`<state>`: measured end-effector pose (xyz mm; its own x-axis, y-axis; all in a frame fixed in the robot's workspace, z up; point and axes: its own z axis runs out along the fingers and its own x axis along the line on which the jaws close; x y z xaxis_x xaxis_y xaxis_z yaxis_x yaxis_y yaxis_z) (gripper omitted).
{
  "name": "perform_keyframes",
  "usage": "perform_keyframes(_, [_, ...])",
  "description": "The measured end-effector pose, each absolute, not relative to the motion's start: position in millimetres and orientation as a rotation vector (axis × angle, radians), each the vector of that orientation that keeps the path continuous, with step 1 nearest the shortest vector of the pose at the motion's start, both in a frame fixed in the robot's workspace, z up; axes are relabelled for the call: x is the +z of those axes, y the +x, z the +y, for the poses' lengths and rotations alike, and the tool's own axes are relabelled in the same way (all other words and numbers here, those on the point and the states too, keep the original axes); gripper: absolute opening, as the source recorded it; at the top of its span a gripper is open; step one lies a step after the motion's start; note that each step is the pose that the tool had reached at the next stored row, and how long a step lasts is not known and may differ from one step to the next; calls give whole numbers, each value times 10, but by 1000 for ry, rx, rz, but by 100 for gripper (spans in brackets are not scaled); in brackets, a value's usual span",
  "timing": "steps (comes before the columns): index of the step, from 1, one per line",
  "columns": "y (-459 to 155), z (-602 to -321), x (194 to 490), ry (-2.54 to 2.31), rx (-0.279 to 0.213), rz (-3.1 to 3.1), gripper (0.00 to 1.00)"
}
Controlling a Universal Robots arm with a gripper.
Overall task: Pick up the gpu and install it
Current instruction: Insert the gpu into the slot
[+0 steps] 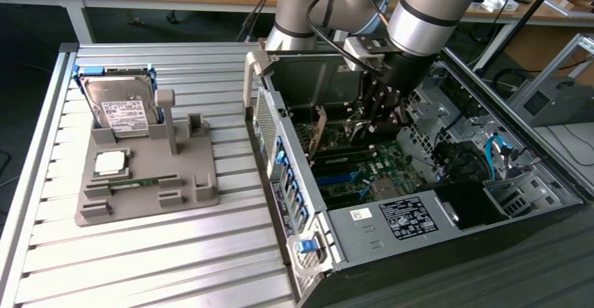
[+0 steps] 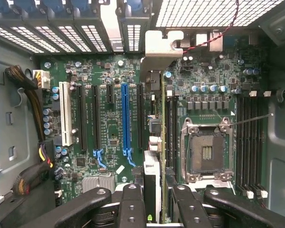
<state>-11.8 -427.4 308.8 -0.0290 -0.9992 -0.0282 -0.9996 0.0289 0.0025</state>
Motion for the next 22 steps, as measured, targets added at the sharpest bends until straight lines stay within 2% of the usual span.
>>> perform_keyframes(22, [-118,-4282,3027,-2176,33,2240,27])
